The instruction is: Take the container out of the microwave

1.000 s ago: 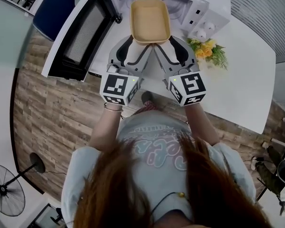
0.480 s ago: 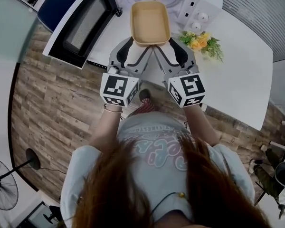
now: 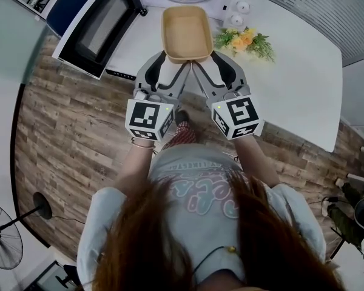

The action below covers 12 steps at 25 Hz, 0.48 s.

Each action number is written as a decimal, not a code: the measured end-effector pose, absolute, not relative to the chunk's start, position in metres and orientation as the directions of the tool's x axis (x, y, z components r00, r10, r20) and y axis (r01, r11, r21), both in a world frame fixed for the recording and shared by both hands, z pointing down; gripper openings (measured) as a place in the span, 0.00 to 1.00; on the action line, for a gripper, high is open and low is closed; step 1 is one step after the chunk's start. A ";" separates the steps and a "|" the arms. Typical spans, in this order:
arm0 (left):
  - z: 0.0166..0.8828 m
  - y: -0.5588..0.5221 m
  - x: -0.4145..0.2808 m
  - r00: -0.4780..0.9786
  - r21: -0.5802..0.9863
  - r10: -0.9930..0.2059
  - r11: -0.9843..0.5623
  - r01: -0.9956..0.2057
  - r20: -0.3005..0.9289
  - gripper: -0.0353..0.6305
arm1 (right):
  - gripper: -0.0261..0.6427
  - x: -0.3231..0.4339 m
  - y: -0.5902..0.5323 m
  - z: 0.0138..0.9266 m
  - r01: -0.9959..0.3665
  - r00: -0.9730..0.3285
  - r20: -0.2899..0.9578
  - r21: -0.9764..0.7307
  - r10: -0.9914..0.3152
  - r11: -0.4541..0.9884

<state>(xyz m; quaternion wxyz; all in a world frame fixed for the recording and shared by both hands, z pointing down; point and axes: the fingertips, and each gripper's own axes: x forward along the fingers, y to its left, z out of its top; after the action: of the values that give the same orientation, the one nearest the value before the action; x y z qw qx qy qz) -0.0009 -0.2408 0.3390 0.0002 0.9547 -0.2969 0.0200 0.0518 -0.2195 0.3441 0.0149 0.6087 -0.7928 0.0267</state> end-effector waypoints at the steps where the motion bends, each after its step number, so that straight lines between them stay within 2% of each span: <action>1: 0.339 -0.235 -0.002 0.823 -0.010 -0.566 -0.824 -0.566 0.037 0.42 | 0.32 0.051 -0.213 0.344 -0.966 -0.258 0.055 -0.023 -0.965 0.257; 12: 0.332 -0.173 -0.013 0.826 -0.018 -0.563 -0.827 -0.563 0.037 0.42 | 0.31 0.040 -0.151 0.338 -0.966 -0.258 0.046 -0.031 -0.965 0.257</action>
<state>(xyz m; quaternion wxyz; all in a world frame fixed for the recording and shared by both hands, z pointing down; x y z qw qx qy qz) -0.0132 -0.1732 0.3317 -0.0033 0.9554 -0.2945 0.0205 0.0397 -0.1513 0.3384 0.0089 0.6091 -0.7926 0.0262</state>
